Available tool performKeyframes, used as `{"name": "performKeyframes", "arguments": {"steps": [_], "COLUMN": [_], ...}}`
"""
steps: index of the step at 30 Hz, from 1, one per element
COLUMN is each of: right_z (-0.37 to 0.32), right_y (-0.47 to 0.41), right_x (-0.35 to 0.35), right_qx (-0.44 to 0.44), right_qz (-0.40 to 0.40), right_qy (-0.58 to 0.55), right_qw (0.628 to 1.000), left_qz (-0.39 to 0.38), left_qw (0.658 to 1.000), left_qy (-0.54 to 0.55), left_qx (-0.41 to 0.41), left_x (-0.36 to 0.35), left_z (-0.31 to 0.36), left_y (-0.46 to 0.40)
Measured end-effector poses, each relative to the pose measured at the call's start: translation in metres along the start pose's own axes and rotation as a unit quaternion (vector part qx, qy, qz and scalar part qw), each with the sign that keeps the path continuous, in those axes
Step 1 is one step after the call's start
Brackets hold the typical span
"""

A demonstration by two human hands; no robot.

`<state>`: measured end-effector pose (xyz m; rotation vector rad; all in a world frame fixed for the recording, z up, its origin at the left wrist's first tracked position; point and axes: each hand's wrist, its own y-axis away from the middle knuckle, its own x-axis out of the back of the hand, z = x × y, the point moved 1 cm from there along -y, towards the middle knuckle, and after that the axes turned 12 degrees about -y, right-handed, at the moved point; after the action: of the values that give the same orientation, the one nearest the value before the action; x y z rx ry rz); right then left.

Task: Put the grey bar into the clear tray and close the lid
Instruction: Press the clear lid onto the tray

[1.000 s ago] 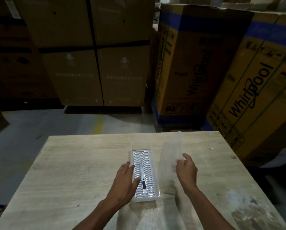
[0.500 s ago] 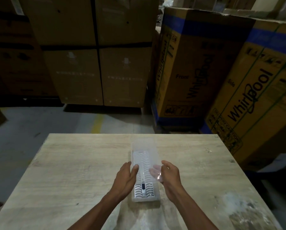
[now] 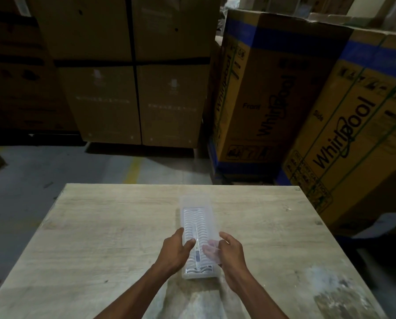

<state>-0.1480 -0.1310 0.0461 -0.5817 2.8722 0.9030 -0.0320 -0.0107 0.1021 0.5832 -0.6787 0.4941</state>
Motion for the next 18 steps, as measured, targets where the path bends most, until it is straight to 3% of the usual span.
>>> {"name": "performKeyframes", "arguments": {"steps": [3, 7, 12, 18], "right_z": [-0.002, 0.001, 0.01, 0.018], "right_y": [0.005, 0.003, -0.001, -0.007], "right_x": [0.002, 0.006, 0.014, 0.018], "right_qx": [0.007, 0.044, 0.075, 0.105], "right_qz": [0.007, 0.041, 0.035, 0.035], "right_qy": [0.011, 0.126, 0.296, 0.383], "right_qw": [1.0, 0.99, 0.952, 0.917], "left_qz": [-0.001, -0.005, -0.019, -0.014], "left_qw": [1.0, 1.0, 0.999, 0.999], "left_qy": [-0.011, -0.021, -0.042, -0.03], "left_qx": [-0.004, -0.005, 0.012, 0.012], "left_x": [-0.002, -0.004, -0.009, -0.013], "left_z": [0.001, 0.002, -0.002, -0.006], "left_y": [0.001, 0.0, -0.004, -0.008]}}
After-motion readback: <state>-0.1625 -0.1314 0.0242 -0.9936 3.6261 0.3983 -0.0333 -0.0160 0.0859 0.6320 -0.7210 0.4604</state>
